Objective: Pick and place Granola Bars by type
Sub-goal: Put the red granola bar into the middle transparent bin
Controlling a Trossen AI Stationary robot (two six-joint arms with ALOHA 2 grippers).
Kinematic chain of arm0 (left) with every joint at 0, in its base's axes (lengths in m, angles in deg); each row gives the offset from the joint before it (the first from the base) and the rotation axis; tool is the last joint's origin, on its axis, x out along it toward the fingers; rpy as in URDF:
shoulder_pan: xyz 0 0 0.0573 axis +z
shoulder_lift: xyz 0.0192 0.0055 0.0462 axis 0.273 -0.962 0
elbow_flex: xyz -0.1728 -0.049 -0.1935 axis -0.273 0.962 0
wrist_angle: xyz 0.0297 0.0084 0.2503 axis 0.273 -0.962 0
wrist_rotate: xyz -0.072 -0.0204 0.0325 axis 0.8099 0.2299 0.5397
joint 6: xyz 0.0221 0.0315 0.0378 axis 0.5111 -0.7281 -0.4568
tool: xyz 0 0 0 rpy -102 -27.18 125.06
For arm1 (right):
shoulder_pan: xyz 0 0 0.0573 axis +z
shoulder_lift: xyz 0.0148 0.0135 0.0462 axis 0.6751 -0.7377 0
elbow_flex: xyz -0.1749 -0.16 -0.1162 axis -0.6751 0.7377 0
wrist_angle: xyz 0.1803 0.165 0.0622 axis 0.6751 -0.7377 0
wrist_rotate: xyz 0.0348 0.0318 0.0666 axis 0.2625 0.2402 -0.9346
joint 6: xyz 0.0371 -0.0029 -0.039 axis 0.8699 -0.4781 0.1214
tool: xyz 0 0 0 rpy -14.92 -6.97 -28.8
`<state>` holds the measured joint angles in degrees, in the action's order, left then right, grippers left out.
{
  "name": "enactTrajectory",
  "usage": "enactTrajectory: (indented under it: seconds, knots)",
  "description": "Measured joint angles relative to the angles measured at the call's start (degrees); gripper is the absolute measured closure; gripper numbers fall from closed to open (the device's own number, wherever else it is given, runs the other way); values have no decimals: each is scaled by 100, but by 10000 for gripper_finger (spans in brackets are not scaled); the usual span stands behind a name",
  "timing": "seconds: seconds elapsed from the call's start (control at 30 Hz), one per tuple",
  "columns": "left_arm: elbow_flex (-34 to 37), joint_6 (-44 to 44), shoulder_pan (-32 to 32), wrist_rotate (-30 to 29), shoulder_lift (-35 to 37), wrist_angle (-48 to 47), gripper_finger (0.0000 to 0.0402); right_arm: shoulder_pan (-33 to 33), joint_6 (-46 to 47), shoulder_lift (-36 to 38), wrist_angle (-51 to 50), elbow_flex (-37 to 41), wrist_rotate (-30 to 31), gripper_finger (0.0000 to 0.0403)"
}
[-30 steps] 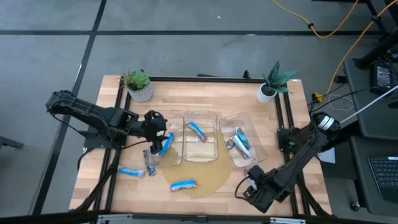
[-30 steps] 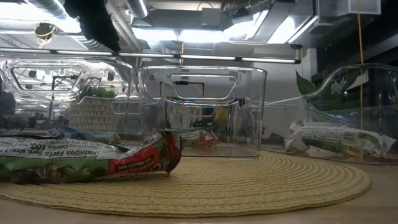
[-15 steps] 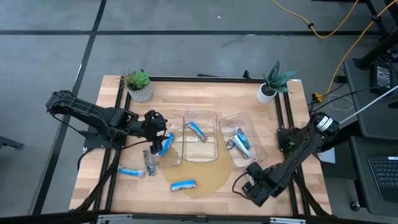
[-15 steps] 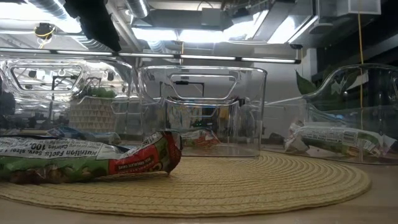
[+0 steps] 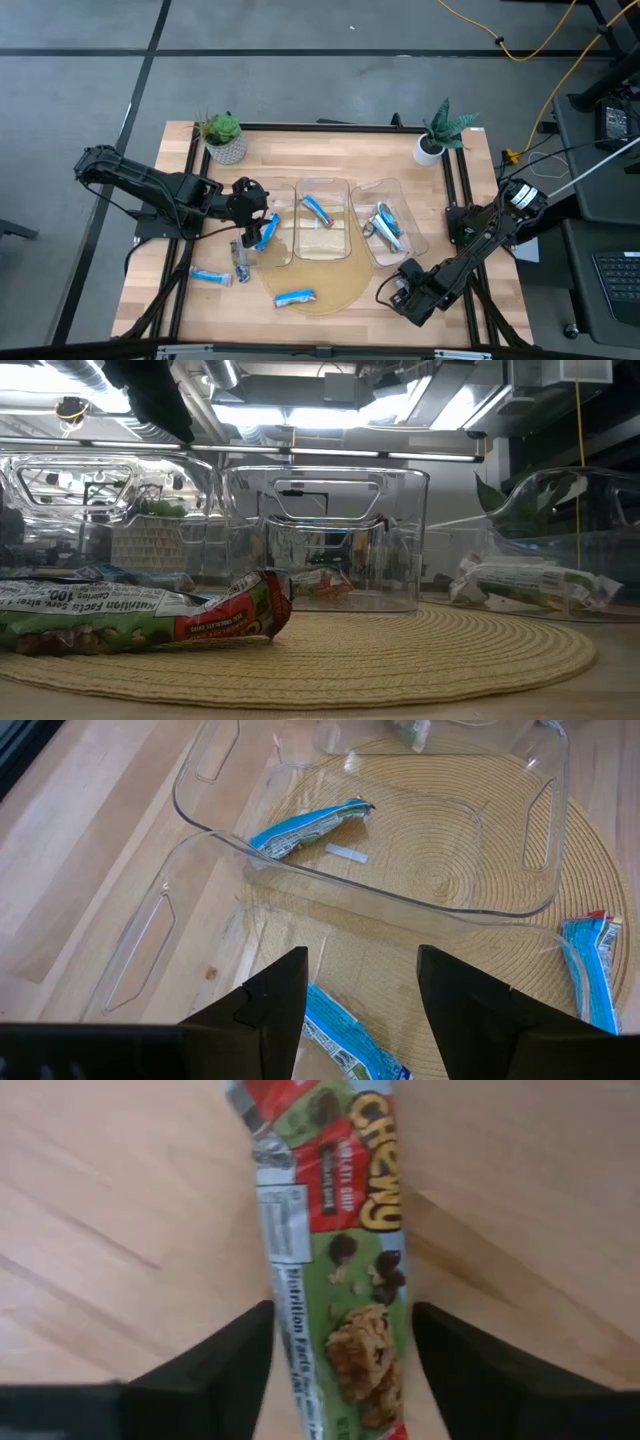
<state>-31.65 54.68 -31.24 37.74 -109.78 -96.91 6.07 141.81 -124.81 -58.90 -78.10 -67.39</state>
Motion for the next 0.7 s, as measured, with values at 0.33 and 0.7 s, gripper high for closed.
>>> enactTrajectory:
  seconds: [0.33,0.7]
  knots:
    - [0,5,0,17,0,0,221,-4,40,-50,-238,-210,-100,321]
    - [0,-3,1,23,0,2,221,131,-83,-48,-292,-904,-282,367]
